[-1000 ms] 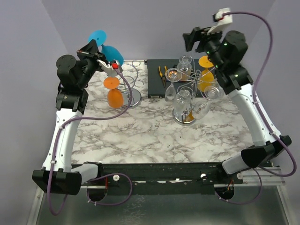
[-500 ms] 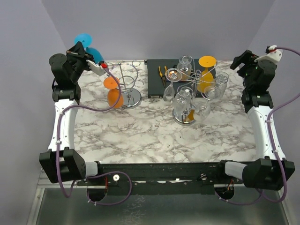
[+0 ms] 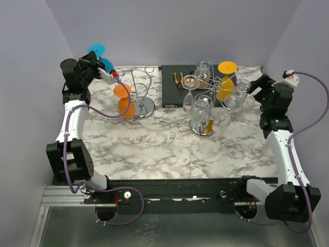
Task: Place the wine glass upside down on the wine glass rack
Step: Turn the wine glass upside down at the wine rack.
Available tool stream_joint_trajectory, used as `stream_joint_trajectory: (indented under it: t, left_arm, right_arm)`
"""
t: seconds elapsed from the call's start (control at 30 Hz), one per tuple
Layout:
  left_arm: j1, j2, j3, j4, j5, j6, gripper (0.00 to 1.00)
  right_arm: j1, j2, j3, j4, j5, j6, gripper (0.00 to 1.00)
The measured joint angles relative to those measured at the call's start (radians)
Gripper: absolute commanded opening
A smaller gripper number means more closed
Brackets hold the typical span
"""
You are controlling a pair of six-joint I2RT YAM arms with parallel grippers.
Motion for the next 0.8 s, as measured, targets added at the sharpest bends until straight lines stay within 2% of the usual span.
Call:
stream_joint_trajectory:
  t: [0.27, 0.8]
  left_arm:
    - [-0.004, 0.095, 0.035, 0.010, 0.051, -0.026, 0.00]
    - [-0.024, 0.098, 0.011, 0.034, 0.142, -0.071, 0.00]
  right_arm:
    - [-0.002, -0.074, -0.095, 0.031, 0.002, 0.027, 0.88]
    - [-0.004, -0.085, -0.145, 0.024, 0.002, 0.026, 0.88]
